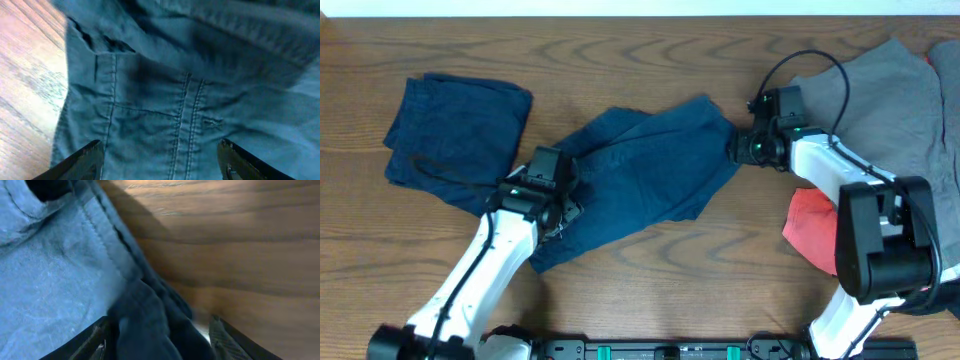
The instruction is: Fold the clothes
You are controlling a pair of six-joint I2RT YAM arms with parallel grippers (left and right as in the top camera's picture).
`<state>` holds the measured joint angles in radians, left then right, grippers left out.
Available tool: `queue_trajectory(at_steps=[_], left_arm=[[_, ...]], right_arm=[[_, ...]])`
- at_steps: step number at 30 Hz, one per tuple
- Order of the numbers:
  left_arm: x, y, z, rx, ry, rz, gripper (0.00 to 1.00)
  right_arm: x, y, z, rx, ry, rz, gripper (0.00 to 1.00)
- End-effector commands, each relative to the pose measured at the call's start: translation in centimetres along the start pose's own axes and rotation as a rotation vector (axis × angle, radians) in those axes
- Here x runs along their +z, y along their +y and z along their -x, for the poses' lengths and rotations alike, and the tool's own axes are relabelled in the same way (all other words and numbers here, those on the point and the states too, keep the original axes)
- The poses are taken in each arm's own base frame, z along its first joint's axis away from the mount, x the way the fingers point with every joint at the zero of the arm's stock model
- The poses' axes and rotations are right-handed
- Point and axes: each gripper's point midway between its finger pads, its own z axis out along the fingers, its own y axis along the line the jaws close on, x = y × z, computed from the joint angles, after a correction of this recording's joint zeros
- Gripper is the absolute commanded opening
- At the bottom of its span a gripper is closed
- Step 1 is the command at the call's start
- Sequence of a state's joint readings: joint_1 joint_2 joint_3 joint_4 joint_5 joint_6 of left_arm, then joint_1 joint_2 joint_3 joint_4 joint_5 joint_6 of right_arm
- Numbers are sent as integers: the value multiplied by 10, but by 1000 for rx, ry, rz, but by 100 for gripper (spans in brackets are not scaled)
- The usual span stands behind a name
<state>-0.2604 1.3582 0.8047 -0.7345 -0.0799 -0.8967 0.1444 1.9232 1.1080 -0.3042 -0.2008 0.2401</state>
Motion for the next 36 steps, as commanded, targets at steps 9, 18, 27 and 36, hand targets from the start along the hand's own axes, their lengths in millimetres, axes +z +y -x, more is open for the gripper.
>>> queue_trajectory(at_steps=[9, 18, 27, 36], left_arm=[[25, 11, -15, 36, 90, 110, 74], [24, 18, -20, 110, 112, 131, 74], [24, 17, -19, 118, 110, 128, 74], [24, 16, -19, 118, 109, 125, 75]], right_arm=[[6, -17, -47, 97, 180, -57, 1], [-61, -84, -103, 381, 365, -434, 1], [-70, -79, -93, 365, 337, -415, 35], [-106, -45, -31, 223, 105, -243, 50]])
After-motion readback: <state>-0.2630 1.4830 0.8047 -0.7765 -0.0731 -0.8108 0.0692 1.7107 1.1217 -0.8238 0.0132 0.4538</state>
